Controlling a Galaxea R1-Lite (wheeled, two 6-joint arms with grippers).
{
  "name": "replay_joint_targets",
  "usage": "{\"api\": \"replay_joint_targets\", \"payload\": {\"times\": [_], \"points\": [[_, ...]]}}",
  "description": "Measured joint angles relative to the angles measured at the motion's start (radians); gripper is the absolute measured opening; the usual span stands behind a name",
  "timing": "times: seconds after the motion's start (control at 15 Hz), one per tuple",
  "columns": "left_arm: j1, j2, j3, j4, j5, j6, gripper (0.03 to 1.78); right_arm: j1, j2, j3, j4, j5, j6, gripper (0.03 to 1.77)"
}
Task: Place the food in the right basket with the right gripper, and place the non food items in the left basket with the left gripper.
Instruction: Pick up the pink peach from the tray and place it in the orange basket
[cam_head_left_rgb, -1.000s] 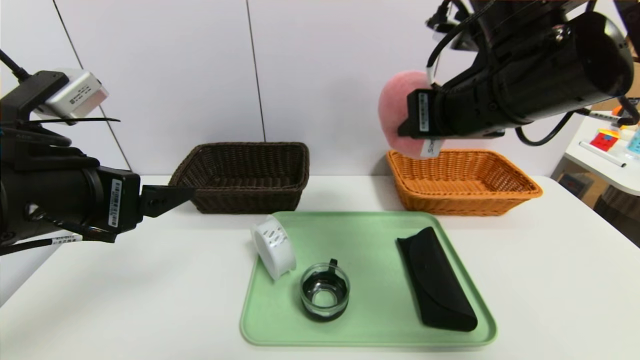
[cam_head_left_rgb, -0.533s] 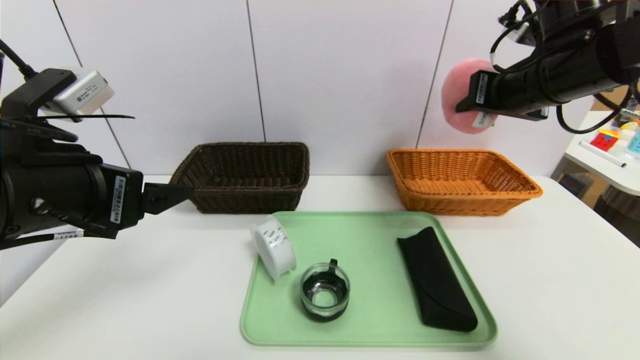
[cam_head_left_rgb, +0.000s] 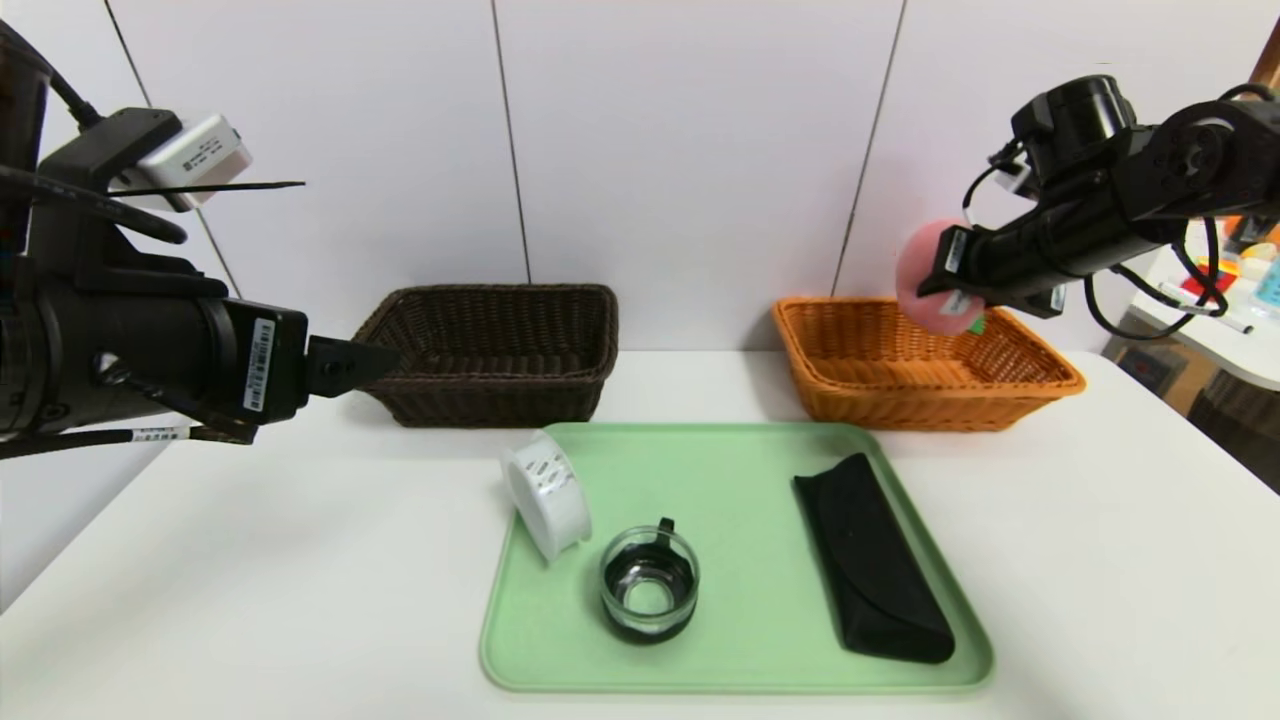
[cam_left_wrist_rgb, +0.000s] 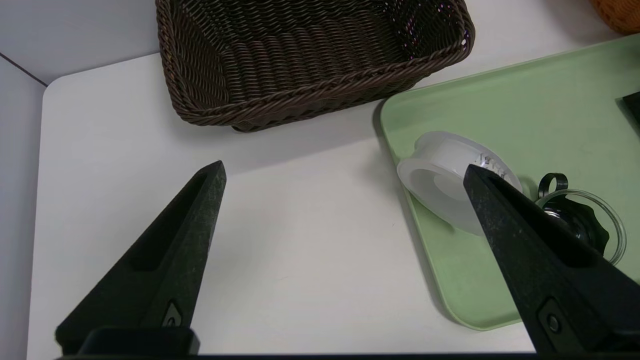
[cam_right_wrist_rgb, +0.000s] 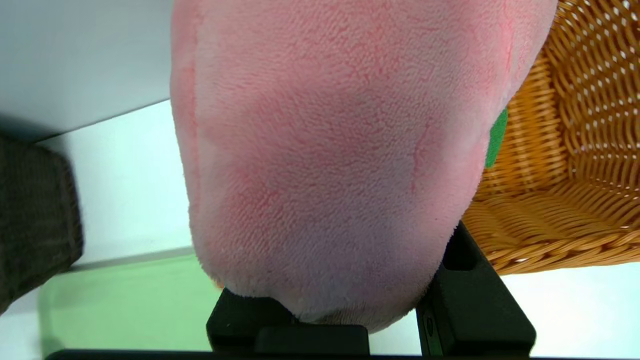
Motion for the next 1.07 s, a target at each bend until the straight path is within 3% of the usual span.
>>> {"api": "replay_joint_targets", "payload": {"times": [0.8, 1.07], "points": [[-0.001, 0.023, 0.001, -0.006, 0.001, -0.001, 1.69, -0.042, 0.081, -0.001, -0.022, 0.02, 0.0, 0.61], [0.0, 0.026, 0.0, -0.007, 0.002, -0.001, 1.69, -0.047, 0.092, 0.0, -0.02, 0.02, -0.003, 1.04]]}}
